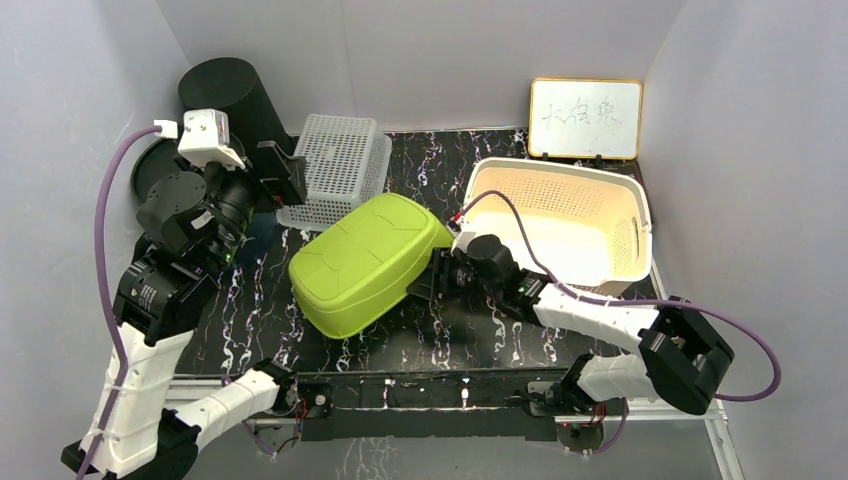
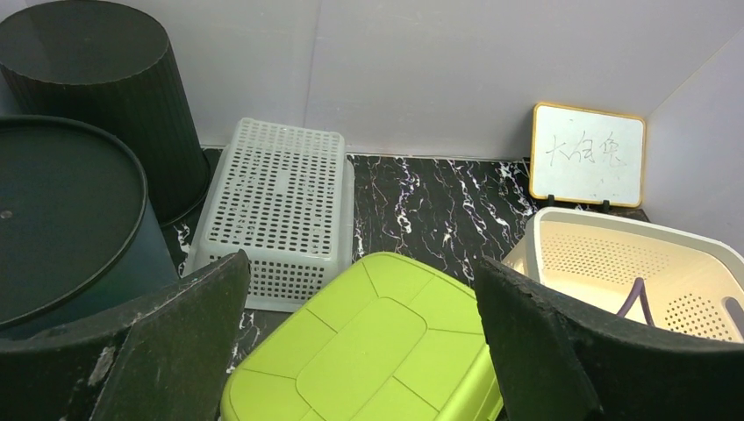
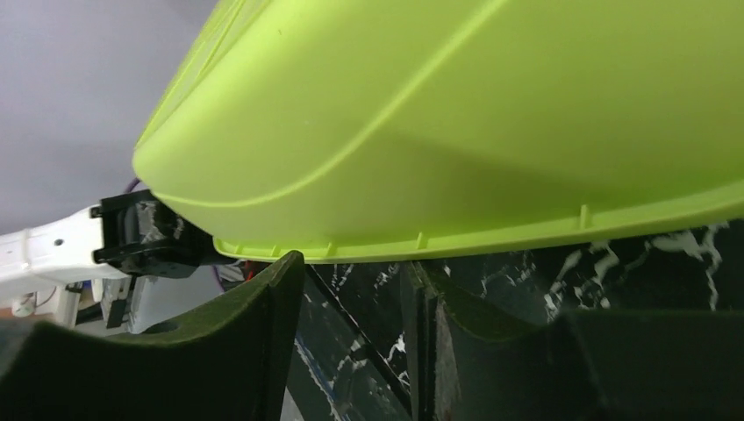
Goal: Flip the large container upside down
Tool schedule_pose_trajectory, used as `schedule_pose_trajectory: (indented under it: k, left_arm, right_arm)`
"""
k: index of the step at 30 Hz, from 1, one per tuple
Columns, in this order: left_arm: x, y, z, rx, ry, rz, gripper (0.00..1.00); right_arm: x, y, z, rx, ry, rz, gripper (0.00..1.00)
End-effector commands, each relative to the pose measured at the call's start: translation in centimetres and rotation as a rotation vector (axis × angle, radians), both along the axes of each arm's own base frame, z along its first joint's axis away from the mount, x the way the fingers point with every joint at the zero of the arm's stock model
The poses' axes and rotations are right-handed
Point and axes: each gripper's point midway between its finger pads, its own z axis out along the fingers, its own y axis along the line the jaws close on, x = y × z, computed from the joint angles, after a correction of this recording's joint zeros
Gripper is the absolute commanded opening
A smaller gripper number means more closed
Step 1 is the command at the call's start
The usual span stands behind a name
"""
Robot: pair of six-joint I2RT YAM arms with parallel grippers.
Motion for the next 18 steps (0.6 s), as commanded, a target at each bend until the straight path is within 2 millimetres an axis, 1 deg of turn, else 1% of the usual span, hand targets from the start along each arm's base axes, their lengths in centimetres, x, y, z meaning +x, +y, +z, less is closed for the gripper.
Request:
schedule_pose_trajectory:
  k: [1, 9, 11, 13, 15, 18]
  left_arm:
    - [-0.1, -0.3, 0.2, -0.022, -0.019, -0.014, 0.98]
    - [0.1, -0.6, -0.3, -0.024, -0.006, -0.021, 0.99]
    - [0.2, -0.5, -0.5, -0.02, -0.002, -0.017, 0.98]
    - [0.3, -0.6, -0.9, -0.014, 0.007, -0.016, 0.98]
    - [0.5, -0.8, -1.2, -0.011, 0.013, -0.018, 0.98]
    - [0.8, -1.0, -1.6, -0.008, 0.021, -0.025, 0.98]
  right_arm:
    - [0.2, -1.9, -0.7, -0.053, -0.02, -0.055, 0.43]
    - [-1.3, -3.2, -1.0, -0.069, -0.017, -0.03, 0.47]
    - [-1.6, -3.5, -0.6, -0.069, -0.031, -0.026, 0.48]
    - [-1.3, -3.7, 0.2, -0.074, -0.059, -0.037, 0.48]
    - [-0.5, -4.0, 0.8, -0.11, -0.091, -0.063, 0.48]
    - [0.9, -4.3, 0.8, -0.199, -0.137, -0.088, 0.48]
